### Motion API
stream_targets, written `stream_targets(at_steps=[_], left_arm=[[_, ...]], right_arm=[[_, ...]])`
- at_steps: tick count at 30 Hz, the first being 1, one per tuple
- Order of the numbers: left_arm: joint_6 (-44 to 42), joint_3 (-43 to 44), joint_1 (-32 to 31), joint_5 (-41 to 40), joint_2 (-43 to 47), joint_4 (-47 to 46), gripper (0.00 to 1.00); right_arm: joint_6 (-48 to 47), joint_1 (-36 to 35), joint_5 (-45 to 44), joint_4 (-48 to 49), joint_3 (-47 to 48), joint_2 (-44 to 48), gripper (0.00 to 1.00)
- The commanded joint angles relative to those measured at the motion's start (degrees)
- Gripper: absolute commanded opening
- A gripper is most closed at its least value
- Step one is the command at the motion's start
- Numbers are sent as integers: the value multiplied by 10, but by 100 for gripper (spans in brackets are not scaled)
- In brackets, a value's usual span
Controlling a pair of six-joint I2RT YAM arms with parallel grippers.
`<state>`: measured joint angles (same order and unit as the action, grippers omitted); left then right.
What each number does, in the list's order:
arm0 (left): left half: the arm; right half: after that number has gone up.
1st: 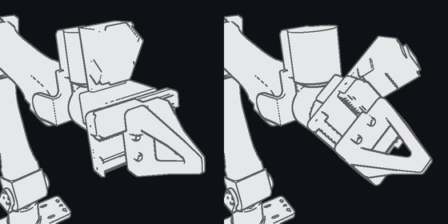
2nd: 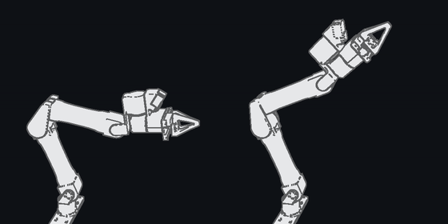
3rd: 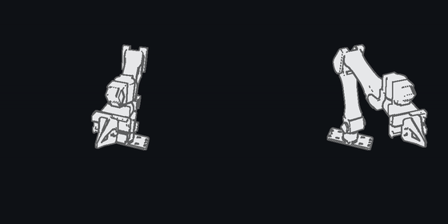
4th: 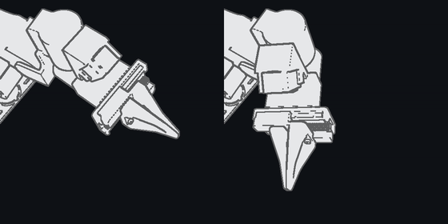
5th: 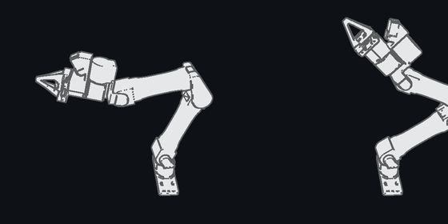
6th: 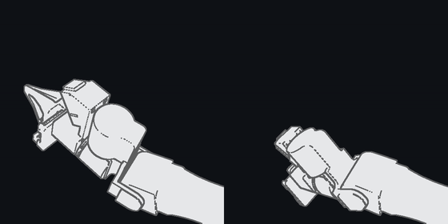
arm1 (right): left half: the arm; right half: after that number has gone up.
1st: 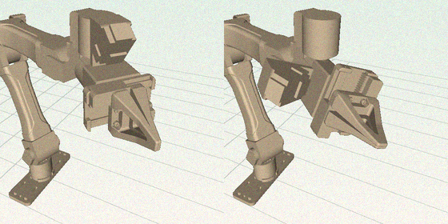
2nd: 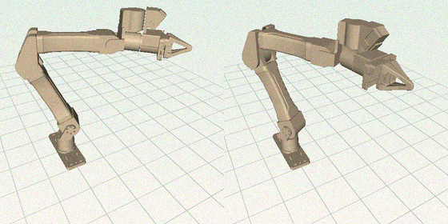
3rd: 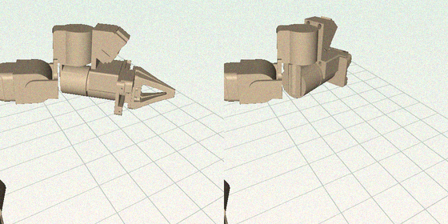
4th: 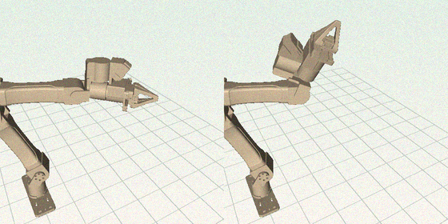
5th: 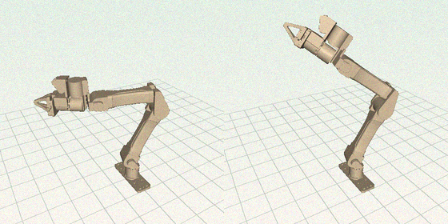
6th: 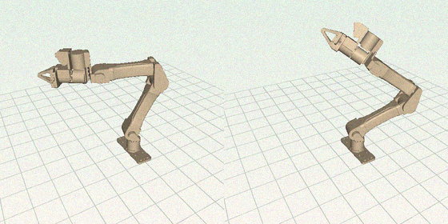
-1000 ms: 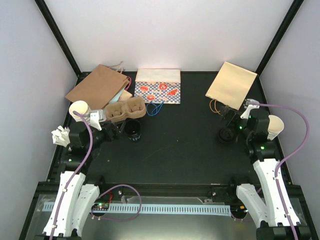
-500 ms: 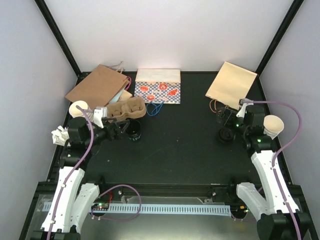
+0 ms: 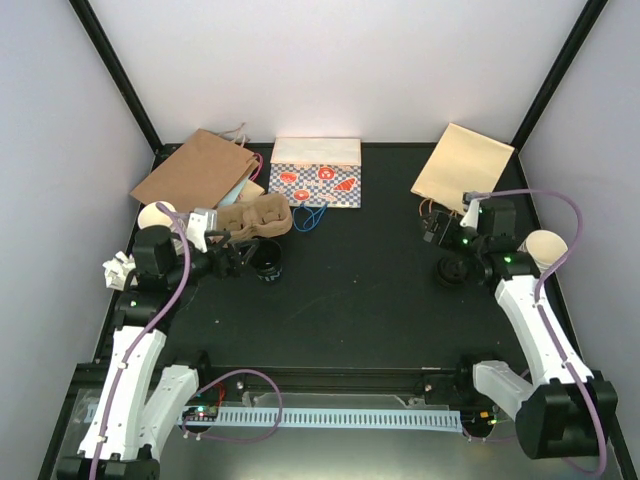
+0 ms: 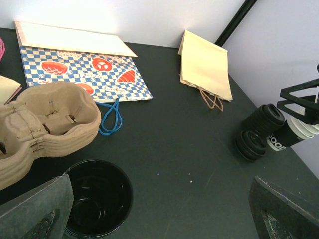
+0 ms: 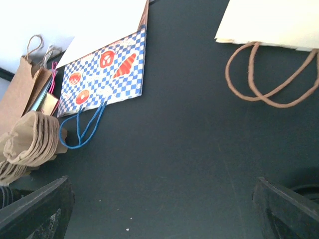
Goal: Pack the takeout coffee
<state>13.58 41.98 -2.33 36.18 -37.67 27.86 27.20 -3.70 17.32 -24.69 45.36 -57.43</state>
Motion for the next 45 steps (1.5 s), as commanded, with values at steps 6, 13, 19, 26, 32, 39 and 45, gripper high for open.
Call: stream_targets(at_steps=[6,13,19,26,32,39,45], left_arm=[[-28,2,-2,-15,-7,11,99],[-30,-4,-2,-12,-13,9,99],[-30,-8,-2,-1,-17,3,99],[-30,-12,-2,10,-19,-2,99],[-29,-13,-1,12,-18,-2,99],[-29,-15,-2,12,-17,-4,99],[-28,-16,-2,12,-17,-5,99]], right_arm=[[-6,-54,13,23,50,-78,100],[-20,-93,2,14,99,-151,100],[-32,-131,-26,7,141,-222,100],[-63,-134,-54,-21,223,-321,100],[-79,-132,-43,-46,299,-412,100],[-87,-96,28,-47,364,-482,93],[-110,-75,53,-80,430,-545,93]])
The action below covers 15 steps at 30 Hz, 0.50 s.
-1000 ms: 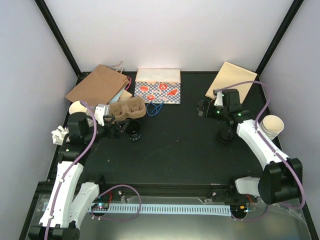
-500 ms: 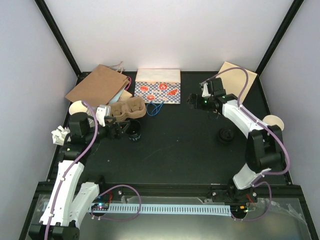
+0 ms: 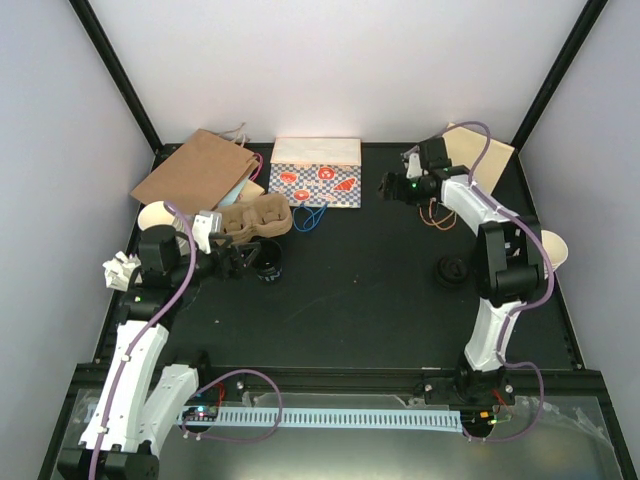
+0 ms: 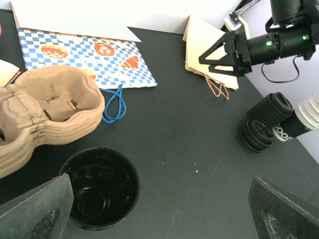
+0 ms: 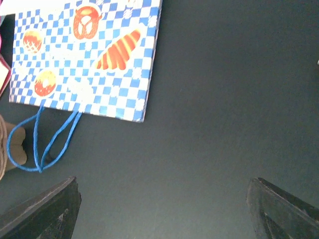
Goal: Pack the takeout coffee
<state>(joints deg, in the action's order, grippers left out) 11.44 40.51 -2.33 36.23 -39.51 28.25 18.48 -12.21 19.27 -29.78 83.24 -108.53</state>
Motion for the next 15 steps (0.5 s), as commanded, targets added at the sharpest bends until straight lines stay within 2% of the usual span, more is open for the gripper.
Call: stream_targets(at_steps=[1,6,15], left_arm=[[-6,-1,-2,13,1,-8,99],[-6,-2,-2,13,0,-9,99],[-4,-3,-2,14,0,-11,99]], right_arm=[[-25,11,35,-37,62,-44,93],[-30,27,27,-46,91,-72,92],[-107,30,-222,-129,121,-78,92]])
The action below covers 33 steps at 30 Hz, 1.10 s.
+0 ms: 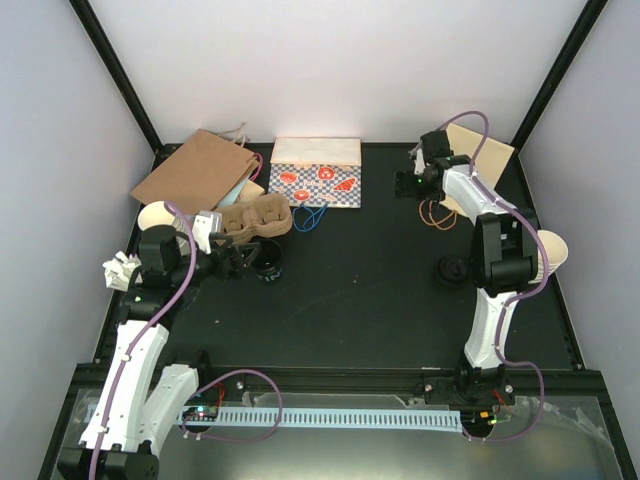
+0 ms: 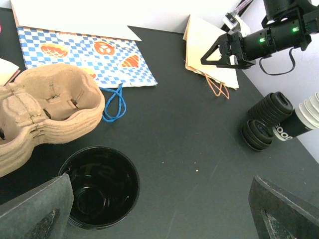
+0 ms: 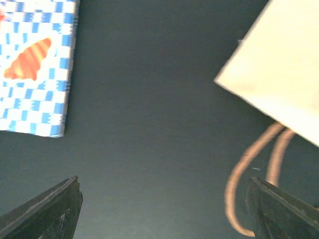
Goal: Pack the takeout coffee
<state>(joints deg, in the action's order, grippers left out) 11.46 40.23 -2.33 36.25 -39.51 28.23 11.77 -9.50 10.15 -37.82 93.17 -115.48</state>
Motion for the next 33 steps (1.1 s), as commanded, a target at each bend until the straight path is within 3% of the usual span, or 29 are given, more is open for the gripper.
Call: stream_targets(at_steps=[1,7,12,26,33], left_arm=[[-4,-1,-2,15,-1,-10,99],[-3,-1,-2,20,-4,-13,99],[-2,-3,-2,22,-5,-13,99],[-1,-4,-2,21,-4,-12,99],[-1,-4,-2,21,-5,-12,99]], right_arm=[[-41,2,-148,-57,23,-13,91],[-43,-20,-220,-81,8,-22,91],[-35,-24,-228,-79,-15,-23,90],[-13,-2,-241,-86,-4,-76,71],[-17,-2,-214,-87,-10,-74,52]])
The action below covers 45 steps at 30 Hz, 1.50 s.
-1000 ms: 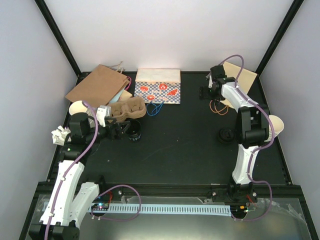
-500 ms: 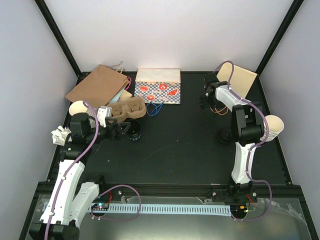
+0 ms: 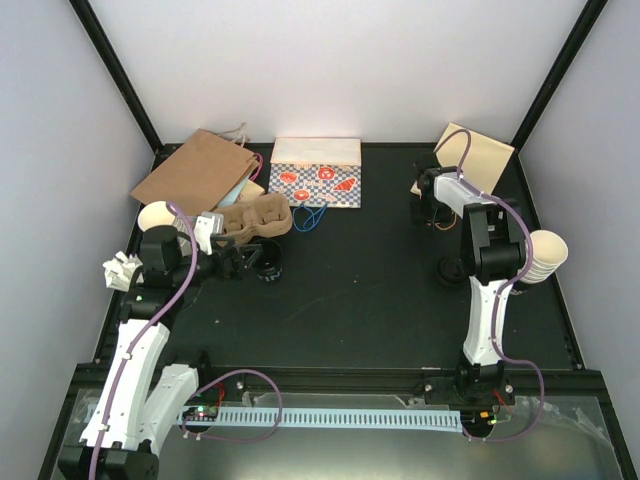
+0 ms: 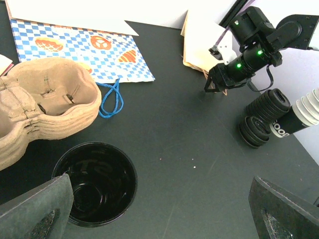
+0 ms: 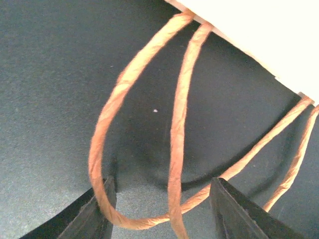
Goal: Pack the takeout coffee
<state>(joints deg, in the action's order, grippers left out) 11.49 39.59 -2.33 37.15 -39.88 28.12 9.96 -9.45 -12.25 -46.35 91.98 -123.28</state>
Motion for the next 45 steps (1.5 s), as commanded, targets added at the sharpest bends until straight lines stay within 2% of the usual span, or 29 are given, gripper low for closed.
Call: stream_targets(at_steps=[1,2,6,8,9,14,26,32,38,42,45], left_arm=[[-1,2,-2,11,-1,-10,99],[-1,2,-2,11,-2,-10,99],[0,1,-2,9,-2,-11,99],[1,1,-2,9,-2,-11,99],[1,1,-2,10,-2,-11,99],[2,0,-2,8,-5,-12,99],[10,2,-2,-4,-12,-6,99],[24,19,-2,-61,-19,24,99],[38,33,-2,-95,3,43,99],[58,24,-2,-81,-4,27,99],[49,22,-2,-29,-18,19,99]], right_arm=[[1,-2,13,-3,1,6,49],[1,-2,15,-1,-3,11,46],[-4,-3,22,1,-13,25,13],[-10,-7,22,0,-12,31,3],[-13,-10,19,-2,-10,34,1],[-23,-42,0,-15,3,60,1],[0,-127,44,-32,24,185,1],[13,-147,129,-29,25,244,1],[44,-170,263,22,-2,293,1],[67,-197,315,57,-24,312,1],[79,-226,343,78,-48,321,1]])
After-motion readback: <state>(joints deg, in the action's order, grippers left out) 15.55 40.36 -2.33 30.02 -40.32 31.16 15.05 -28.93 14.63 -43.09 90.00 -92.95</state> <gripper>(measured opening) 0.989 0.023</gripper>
